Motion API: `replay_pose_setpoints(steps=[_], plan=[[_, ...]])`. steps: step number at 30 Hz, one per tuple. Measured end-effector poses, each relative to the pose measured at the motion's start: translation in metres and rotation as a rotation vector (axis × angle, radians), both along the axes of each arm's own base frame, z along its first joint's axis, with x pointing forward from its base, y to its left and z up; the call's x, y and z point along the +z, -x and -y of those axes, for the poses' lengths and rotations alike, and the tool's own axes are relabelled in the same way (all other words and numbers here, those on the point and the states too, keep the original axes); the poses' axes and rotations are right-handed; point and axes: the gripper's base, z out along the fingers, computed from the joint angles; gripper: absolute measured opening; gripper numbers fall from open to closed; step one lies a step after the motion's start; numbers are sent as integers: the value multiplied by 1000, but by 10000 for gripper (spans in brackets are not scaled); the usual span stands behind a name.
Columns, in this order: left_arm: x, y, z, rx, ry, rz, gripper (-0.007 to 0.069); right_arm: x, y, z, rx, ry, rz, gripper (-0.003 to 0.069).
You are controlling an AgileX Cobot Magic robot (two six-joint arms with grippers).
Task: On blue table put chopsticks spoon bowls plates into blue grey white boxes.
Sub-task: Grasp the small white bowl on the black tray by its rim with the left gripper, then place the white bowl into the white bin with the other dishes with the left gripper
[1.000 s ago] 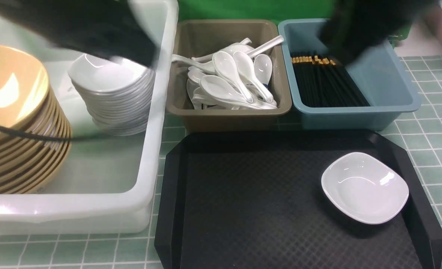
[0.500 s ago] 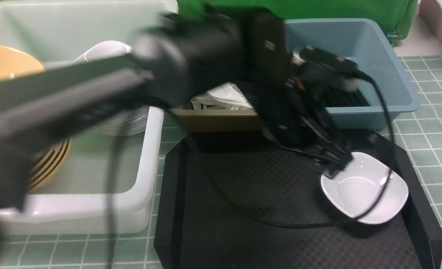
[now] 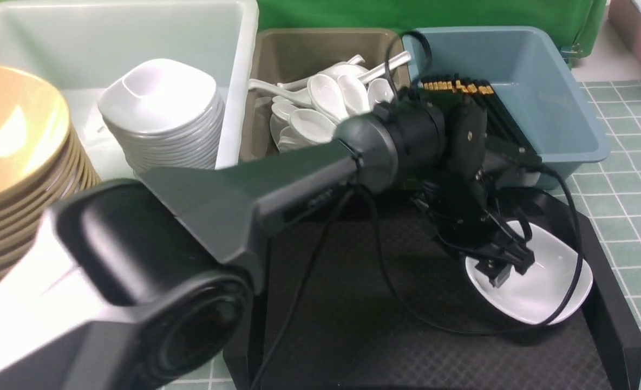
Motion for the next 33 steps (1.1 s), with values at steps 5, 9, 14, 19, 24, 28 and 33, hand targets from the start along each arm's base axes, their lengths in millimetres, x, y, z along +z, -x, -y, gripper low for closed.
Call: replay_pose_setpoints(steps=[5,9,14,19,24,28,33], plan=[[-4,0,2,24,1,-16,300,0,0,0,0,1,1,99],[-3,0,3,36,13,-18,141,0,-1,0,-3,-8,8,99],[18,1,2,33,32,-42,27,2,-3,-2,1,-31,41,99],[68,-3,-19,-4,9,18,6,8,-7,-7,22,-69,88,93],[184,-12,-84,81,89,258,6,30,-24,-34,165,-158,69,55],[244,-19,-159,231,95,393,6,40,-46,-65,319,-229,32,47],[276,-27,-242,429,70,469,6,44,-70,-99,439,-266,-2,47]])
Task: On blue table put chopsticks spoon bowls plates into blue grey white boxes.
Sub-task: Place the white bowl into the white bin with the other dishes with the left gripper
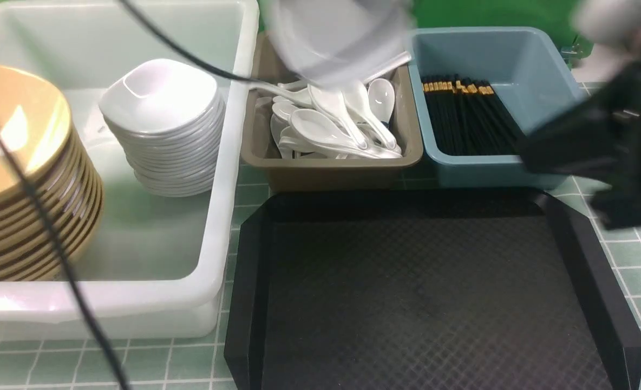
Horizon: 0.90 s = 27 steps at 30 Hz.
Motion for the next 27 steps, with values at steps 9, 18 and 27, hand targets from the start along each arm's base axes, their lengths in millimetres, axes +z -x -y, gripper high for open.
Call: replay_pose_setpoints(steps=[9,18,27], plan=[[-37,-23,-144,377,40,-145,6,3,-26,-92,217,28,12,47],[-87,-49,-160,325,138,-176,6,-23,-41,-125,259,123,-17,48],[-133,-76,-164,308,101,-243,51,-27,-42,-123,256,167,-21,48]])
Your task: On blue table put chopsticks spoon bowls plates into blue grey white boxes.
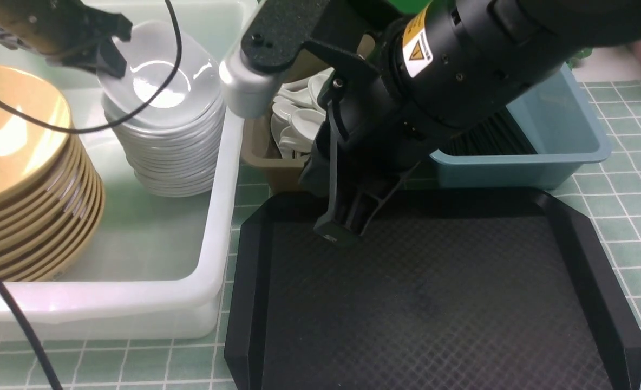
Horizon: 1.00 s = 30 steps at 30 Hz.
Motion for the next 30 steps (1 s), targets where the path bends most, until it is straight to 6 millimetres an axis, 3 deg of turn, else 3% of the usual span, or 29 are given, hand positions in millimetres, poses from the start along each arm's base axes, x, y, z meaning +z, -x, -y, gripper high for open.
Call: replay_pose_setpoints(steps=[5,10,11,12,16,17,18,20,21,23,27,28,30], plan=[[-5,-1,-2,-32,-42,-10,214,0,0,1,-2,14,6,48],[5,0,-2,-41,-50,6,384,-1,-1,1,-2,17,7,48],[17,3,-2,-47,-53,13,442,0,0,2,-2,22,5,48],[18,3,-2,-46,-56,15,447,-1,0,2,-2,24,3,48],[66,20,-1,-16,-68,63,489,10,2,7,-2,62,-1,50],[72,22,-1,-12,-67,74,489,11,3,8,-2,63,0,50],[93,32,1,6,-69,125,475,19,3,10,-5,70,11,52],[116,47,6,15,-73,181,448,27,4,13,-9,73,27,53],[121,51,7,15,-79,193,433,29,4,13,-11,69,29,53],[147,79,19,-1,-105,252,359,38,5,17,-23,61,58,55],[166,125,35,-29,-169,290,199,50,15,29,-29,43,80,56],[166,128,35,-32,-168,290,199,50,15,29,-29,43,80,56],[162,158,38,-29,-195,266,90,50,25,41,-29,45,81,58]])
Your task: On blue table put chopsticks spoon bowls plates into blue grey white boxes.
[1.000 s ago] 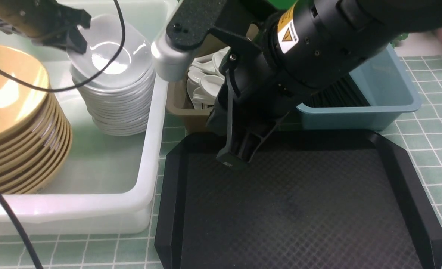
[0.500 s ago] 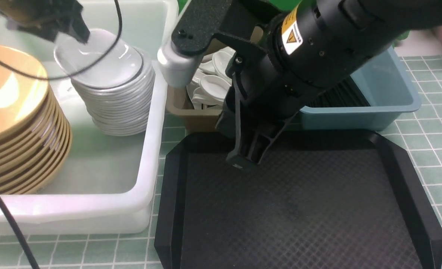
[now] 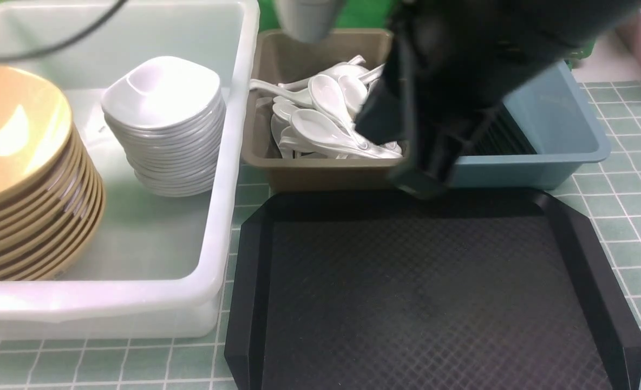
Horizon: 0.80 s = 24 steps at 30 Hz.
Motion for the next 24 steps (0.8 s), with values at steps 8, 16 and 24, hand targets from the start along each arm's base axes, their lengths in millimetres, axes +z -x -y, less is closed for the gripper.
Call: replay_pose_setpoints(steps=[8,16,24], plan=[[-62,113,-5,20,15,-36,1,-17,38,44,-9,-64,53,69],[-131,208,-11,33,44,337,1,-34,78,88,-1,-312,251,77],[-173,253,-14,37,62,637,1,-46,112,124,1,-555,417,78]])
